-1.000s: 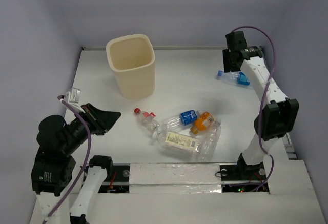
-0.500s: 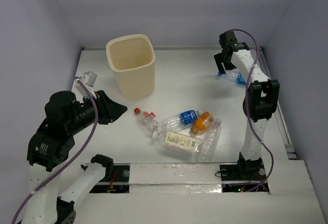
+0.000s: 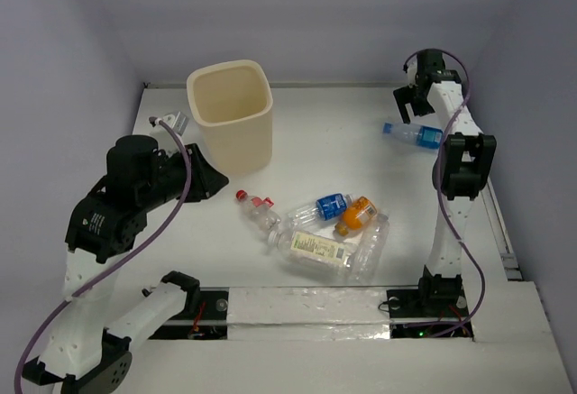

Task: Put the plastic bottles in the bin

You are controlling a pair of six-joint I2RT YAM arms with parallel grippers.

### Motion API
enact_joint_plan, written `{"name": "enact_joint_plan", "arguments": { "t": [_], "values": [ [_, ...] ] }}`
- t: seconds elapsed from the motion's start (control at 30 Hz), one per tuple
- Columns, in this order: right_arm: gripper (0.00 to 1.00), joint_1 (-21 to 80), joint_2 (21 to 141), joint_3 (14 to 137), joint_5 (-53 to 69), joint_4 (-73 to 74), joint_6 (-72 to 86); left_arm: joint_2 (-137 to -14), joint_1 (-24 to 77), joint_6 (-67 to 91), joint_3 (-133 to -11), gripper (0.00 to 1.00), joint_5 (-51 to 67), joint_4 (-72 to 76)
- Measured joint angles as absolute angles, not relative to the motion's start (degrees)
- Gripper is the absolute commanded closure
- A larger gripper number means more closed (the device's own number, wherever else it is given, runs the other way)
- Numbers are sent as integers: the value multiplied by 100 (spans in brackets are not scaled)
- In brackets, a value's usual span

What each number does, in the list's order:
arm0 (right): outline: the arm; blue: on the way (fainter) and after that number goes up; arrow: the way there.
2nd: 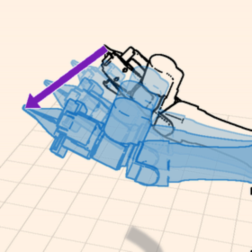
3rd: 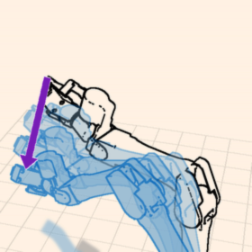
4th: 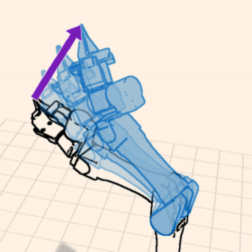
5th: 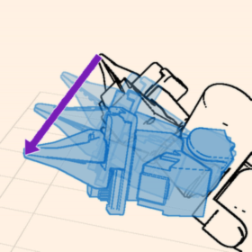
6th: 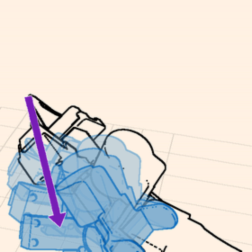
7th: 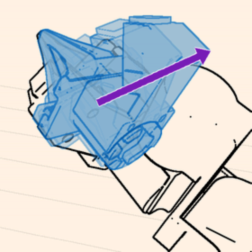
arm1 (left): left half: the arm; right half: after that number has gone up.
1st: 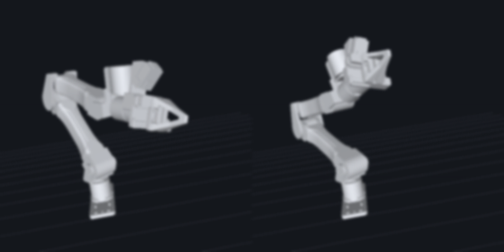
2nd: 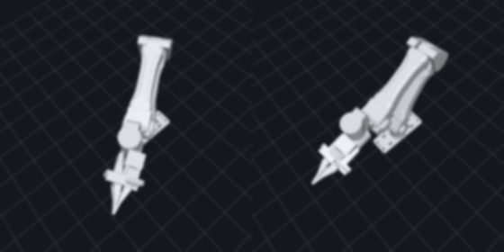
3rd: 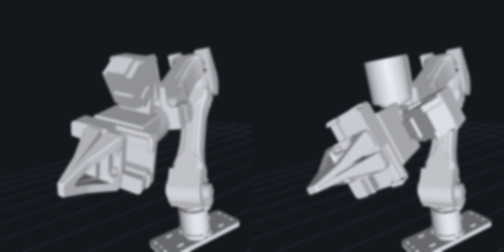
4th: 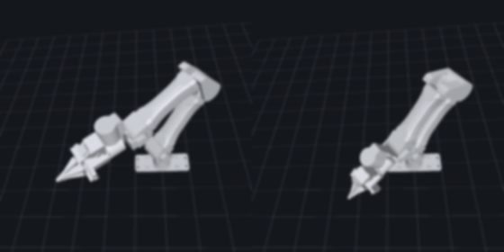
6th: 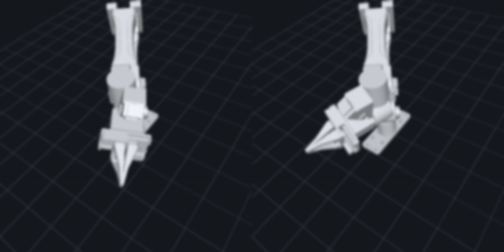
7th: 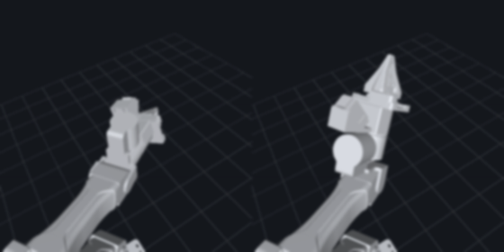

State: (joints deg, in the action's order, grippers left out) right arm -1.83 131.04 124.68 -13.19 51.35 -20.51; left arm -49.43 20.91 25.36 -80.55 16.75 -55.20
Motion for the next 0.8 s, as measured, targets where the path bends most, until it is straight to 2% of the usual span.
{"name": "enact_joint_plan", "arguments": {
  "t": [0.27,0.43,0.63,0.8],
  "values": [
    [1,-141,13456,12564,-565,5391,-2296,-5234,2193,2434,-8344,83,1319,-5513],
    [6,-132,13371,12346,-355,5419,-2180,-5293,2285,2423,-8348,83,1234,-5509],
    [7,-132,12060,10569,-62,4591,-1385,-5404,2357,2467,-8353,86,1282,-5354],
    [3,-132,11133,10510,-270,4128,-932,-5422,2357,2589,-8350,88,1361,-5181]
  ]
}}
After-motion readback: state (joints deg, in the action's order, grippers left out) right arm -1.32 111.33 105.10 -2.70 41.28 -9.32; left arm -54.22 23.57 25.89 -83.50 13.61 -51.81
